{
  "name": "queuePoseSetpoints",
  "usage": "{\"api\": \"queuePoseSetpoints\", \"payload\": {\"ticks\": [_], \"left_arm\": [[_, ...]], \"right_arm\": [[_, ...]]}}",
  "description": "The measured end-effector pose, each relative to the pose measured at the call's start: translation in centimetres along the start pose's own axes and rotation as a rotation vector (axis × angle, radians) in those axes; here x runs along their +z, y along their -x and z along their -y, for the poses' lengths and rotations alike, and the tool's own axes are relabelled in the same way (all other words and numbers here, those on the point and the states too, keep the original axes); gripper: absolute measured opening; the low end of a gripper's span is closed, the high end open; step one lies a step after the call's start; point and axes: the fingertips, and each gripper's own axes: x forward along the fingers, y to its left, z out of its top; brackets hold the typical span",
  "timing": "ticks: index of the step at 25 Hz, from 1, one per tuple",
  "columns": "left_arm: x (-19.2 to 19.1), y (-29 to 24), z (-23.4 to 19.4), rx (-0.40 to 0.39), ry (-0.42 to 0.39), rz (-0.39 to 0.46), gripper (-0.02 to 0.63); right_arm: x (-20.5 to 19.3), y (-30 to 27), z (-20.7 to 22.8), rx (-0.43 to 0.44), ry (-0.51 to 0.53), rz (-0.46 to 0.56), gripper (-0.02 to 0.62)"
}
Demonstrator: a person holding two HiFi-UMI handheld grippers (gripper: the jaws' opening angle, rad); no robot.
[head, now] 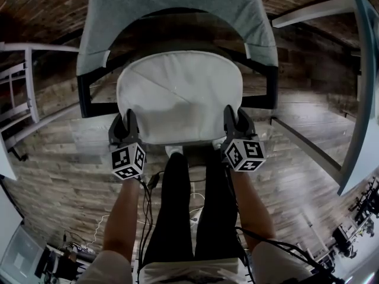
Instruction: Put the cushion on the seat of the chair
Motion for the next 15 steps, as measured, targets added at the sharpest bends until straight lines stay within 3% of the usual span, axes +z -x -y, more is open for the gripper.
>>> {"api": "queuePoseSetpoints", "payload": {"ticks": [15], "left_arm": [[-3.1, -2.0, -0.7, 0.048, -0.007, -0.059, 0.060]], "right_arm": [[-2.9, -2.0, 2.2, -0.013, -0.032, -0.028, 0.066]]}}
